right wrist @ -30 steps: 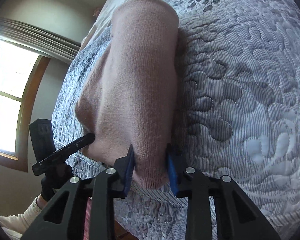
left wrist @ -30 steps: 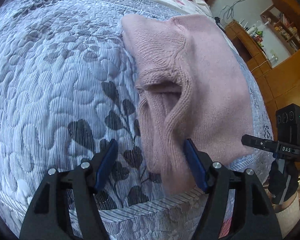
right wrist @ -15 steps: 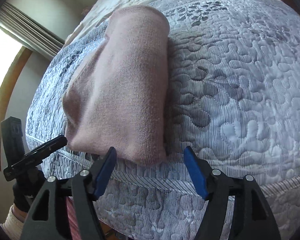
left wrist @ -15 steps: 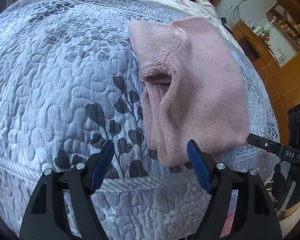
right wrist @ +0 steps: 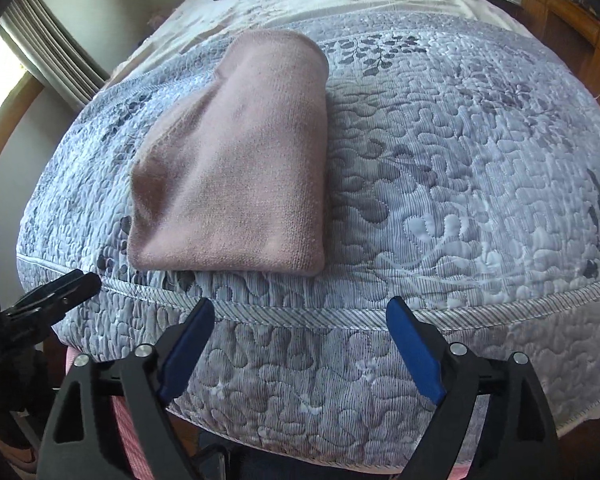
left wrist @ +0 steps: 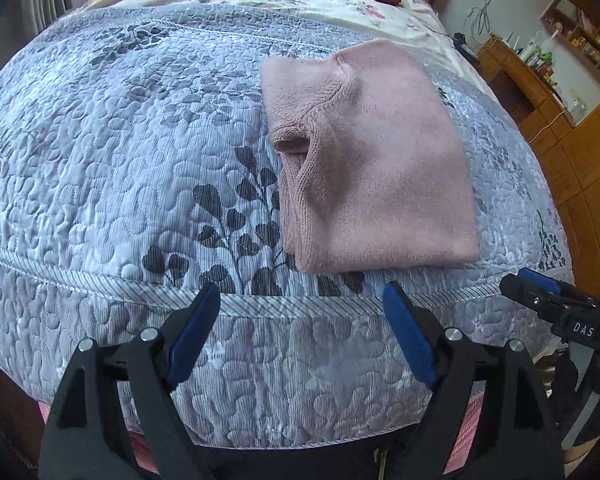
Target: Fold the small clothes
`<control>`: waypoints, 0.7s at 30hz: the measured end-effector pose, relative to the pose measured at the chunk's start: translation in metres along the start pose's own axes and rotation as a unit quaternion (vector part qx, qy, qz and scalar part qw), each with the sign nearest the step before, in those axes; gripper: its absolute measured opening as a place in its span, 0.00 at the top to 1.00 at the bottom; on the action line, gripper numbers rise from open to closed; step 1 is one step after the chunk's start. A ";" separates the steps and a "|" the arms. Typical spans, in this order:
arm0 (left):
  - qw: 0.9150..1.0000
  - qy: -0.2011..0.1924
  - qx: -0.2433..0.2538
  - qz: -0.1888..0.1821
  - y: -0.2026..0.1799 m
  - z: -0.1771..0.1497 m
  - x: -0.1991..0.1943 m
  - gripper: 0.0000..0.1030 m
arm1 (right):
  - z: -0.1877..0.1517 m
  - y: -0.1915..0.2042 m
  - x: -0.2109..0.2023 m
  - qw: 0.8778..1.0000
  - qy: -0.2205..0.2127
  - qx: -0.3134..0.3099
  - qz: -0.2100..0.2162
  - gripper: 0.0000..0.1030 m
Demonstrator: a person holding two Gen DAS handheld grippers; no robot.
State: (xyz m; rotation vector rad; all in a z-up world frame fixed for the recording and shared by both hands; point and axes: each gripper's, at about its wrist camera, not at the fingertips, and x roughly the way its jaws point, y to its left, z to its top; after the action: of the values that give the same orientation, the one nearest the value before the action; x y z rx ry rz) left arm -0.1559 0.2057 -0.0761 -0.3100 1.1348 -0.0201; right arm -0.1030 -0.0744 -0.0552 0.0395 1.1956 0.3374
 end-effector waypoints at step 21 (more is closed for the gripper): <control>0.998 -0.027 0.021 0.047 -0.027 -0.014 -0.063 0.12 | -0.005 0.038 -0.069 0.996 -0.049 -0.029 -0.071 0.04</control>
State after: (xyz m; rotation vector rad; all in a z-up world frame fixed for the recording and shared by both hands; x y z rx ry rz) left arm -0.1919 0.1874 -0.0191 -0.2184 1.0921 0.0477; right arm -0.1387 -0.0581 0.0136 -0.0783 1.0848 0.2414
